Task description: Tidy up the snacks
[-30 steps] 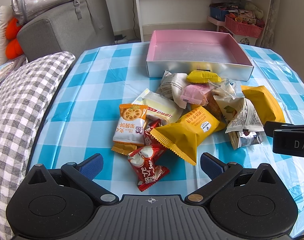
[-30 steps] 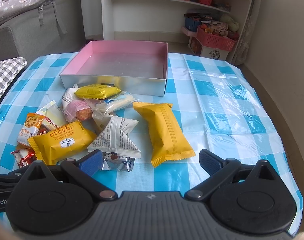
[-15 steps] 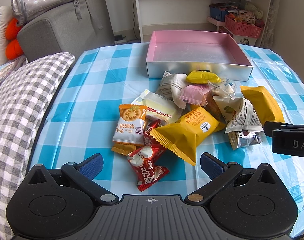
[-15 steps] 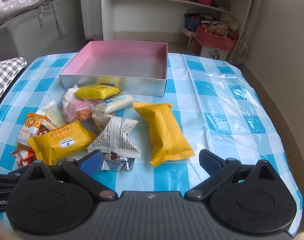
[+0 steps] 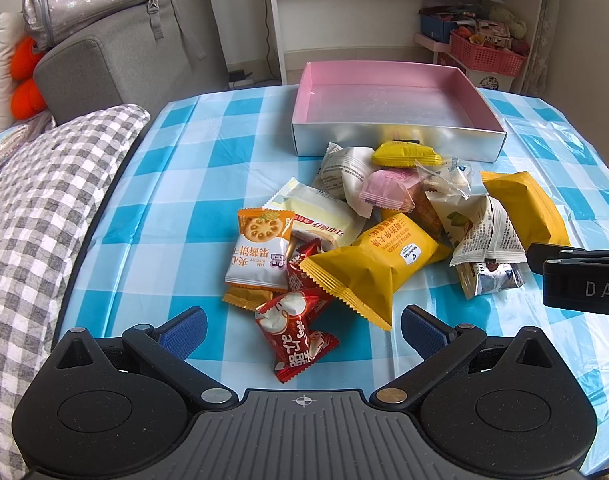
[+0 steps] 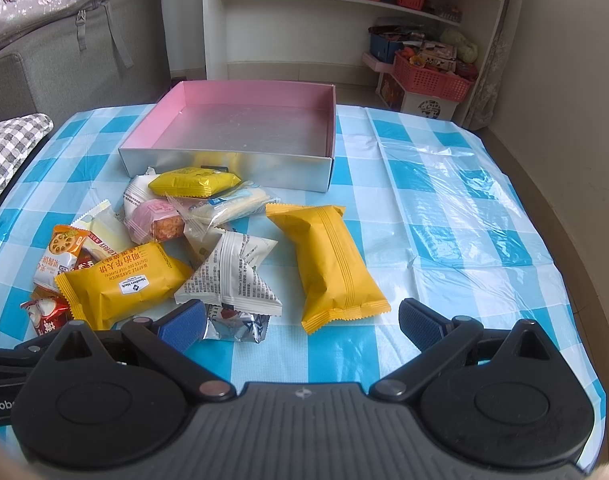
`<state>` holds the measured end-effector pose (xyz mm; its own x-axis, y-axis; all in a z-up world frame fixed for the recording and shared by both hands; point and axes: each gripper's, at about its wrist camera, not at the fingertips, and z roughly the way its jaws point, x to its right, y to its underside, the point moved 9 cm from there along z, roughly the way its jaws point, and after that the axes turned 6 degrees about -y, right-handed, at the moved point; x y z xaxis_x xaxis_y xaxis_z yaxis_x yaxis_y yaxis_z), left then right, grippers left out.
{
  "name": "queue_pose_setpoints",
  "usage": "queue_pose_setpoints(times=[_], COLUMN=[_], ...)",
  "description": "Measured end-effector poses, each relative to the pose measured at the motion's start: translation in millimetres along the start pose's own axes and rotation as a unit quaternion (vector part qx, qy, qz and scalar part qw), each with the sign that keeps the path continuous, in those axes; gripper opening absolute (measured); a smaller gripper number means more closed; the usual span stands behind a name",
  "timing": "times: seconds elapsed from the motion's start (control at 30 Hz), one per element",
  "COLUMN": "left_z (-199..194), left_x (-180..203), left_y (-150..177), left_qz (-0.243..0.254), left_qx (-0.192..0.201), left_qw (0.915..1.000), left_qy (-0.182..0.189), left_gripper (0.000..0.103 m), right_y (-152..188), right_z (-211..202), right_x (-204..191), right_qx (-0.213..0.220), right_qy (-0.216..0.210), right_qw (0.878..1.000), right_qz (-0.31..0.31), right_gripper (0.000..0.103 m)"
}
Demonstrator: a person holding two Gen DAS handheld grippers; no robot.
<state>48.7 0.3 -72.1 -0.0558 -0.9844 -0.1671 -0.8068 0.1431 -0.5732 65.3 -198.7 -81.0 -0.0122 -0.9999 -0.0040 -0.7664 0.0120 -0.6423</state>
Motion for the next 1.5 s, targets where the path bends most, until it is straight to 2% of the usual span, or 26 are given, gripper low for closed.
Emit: queue_pose_setpoints(times=[0.97,1.1,1.33,1.5], left_z=[3,6,15,15], left_x=[-1,-2,-4,4], left_y=[1,-6,-16,-25], left_qz=[0.007,0.016,0.042,0.07], left_qx=[-0.002,-0.004,0.002,0.014], left_qw=[1.0,0.9997,0.9964,0.9904], left_qy=[0.004,0.02,0.074,0.119], left_gripper=[0.103,0.103,0.102,0.099], right_y=[0,-2,-7,-14], right_z=[2,3,12,12], right_x=[0,3,5,10], right_qx=[-0.001,-0.004,-0.027,-0.039], right_qy=[0.001,-0.01,-0.055,-0.088], right_qw=[1.0,1.0,0.998,0.995], right_qz=[-0.004,-0.013,-0.017,-0.003], right_gripper=[0.103,0.103,0.103,0.092])
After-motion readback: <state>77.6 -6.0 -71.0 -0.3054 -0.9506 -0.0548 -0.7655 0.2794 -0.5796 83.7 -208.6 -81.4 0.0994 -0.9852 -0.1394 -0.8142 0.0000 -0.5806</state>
